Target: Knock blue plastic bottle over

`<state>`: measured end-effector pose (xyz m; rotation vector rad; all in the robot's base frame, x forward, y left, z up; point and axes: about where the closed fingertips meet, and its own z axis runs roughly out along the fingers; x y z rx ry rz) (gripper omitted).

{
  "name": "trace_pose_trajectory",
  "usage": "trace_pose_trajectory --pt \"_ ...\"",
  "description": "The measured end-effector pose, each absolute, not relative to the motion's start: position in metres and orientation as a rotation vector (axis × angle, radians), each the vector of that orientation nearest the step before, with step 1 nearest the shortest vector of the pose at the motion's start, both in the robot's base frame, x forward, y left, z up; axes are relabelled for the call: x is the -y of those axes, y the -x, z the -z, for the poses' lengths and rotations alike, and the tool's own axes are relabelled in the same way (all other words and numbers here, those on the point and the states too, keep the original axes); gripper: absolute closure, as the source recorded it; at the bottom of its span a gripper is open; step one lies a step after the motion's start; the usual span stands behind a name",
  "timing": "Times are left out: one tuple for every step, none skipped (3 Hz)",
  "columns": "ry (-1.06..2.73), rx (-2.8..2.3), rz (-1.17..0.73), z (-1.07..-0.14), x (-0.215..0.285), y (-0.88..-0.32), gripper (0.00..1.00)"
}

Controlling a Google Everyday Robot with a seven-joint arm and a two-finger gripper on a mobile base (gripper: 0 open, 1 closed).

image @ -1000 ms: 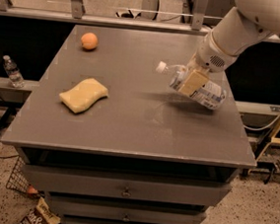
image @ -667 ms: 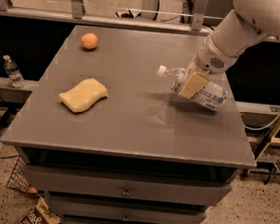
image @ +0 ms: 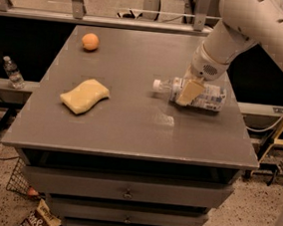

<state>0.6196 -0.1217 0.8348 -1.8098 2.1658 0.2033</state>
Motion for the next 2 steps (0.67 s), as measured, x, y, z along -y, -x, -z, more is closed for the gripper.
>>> trace_pose_trajectory --pt "1.810 -2.166 -0.203 -0.8394 0.1217 -0.6196 0.83" --pt "1.812 -2.166 -0.206 -0.8377 0.1207 -0.6198 0.61"
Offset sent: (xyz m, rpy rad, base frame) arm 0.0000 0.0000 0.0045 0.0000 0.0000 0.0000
